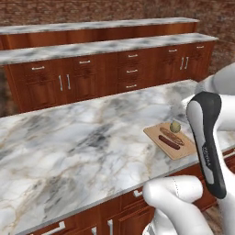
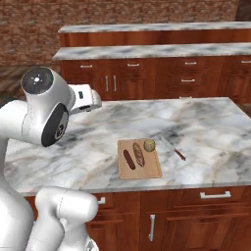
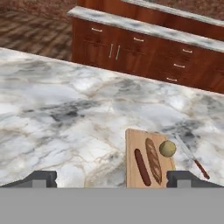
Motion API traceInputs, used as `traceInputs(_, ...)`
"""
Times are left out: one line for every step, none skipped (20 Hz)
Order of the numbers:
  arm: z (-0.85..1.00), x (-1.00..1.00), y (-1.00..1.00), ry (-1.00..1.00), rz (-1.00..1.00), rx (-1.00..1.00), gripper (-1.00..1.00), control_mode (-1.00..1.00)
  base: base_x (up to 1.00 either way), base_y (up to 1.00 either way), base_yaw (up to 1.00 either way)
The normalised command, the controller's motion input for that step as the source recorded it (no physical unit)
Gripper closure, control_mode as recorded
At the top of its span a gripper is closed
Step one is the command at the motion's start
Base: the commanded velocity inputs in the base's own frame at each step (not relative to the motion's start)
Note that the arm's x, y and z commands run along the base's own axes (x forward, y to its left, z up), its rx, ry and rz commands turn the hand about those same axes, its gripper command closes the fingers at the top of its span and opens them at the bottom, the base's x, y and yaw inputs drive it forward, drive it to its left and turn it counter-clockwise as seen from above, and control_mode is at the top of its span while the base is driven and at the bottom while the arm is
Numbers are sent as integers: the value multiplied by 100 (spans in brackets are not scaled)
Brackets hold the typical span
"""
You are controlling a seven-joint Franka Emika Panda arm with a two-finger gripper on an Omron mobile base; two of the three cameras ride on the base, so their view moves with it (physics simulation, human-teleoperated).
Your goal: Retrieve the sausage and cheese from the fridge and place them on the cutting board on the counter.
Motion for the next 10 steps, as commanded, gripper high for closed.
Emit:
traceInputs(35,-99,41,-19,0,6,-100,-100,0,0,0)
traceInputs(27,-84,54,-21,0,5,-100,-100,0,0,0)
traceInputs(33,-74,56,-17,0,3,-100,-100,0,0,0)
traceInputs(30,-64,56,-14,0,2,-100,-100,0,0,0)
traceInputs(30,-55,58,-13,0,1,-100,-100,0,0,0)
traceInputs(36,-46,59,-11,0,1,-100,-100,0,0,0)
traceInputs(36,-39,57,-7,0,1,-100,-100,0,0,0)
traceInputs(36,-34,54,-5,1,1,-100,-100,0,0,0)
traceInputs(37,-26,52,-1,2,1,-100,-100,0,0,0)
traceInputs(35,-21,47,0,3,1,-100,-100,0,0,0)
